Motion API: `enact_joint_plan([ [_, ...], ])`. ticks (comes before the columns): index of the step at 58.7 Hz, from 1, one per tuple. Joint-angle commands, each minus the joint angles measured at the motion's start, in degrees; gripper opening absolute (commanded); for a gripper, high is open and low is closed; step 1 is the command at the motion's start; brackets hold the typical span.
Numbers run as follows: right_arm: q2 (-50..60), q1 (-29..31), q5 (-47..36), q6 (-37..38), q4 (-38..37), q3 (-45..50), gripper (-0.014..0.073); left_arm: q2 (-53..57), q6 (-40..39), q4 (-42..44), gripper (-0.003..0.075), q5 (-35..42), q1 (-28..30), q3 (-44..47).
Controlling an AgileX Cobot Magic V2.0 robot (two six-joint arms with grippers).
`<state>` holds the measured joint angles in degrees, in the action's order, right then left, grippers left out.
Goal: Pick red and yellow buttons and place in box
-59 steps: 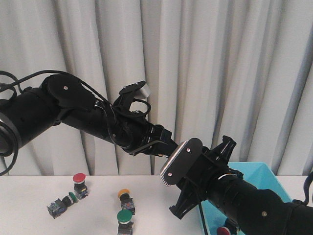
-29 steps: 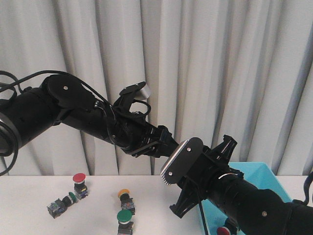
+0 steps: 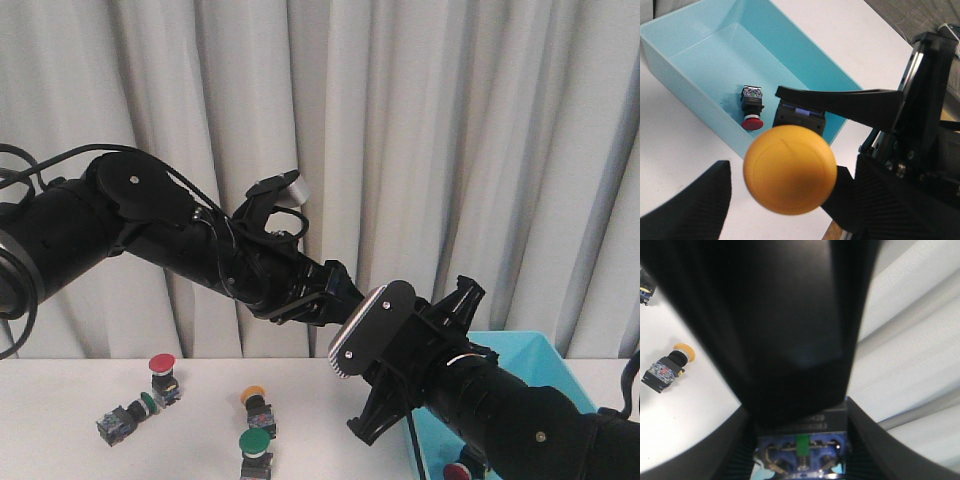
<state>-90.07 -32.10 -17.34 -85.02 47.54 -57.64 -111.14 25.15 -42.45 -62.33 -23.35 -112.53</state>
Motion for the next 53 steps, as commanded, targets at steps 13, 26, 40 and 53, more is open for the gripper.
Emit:
enact_joint_plan([
  [13,2.1,0.15,-3.92,0.04,-0.92,-1.94,0.0151,4.09,2.0,-2.65,0.0512,2.89,-0.22,-1.91],
  [26,2.1,0.15,-6.31,0.04,0.25,-1.94,0.0151,4.73,2.81,-0.45,0.051,2.43,-0.22,-4.11],
  [40,2.1,0.15,-8.45,-1.67,4.04,-1.94,0.0151,4.77,0.62,5.86,0.051,2.69,0.01,-7.04],
  [53,2.1,0.15,-10.24,-3.59,7.1,-1.94,0.0151,5.46,-2.92,11.24,0.0503,2.55,2.06,-7.08],
])
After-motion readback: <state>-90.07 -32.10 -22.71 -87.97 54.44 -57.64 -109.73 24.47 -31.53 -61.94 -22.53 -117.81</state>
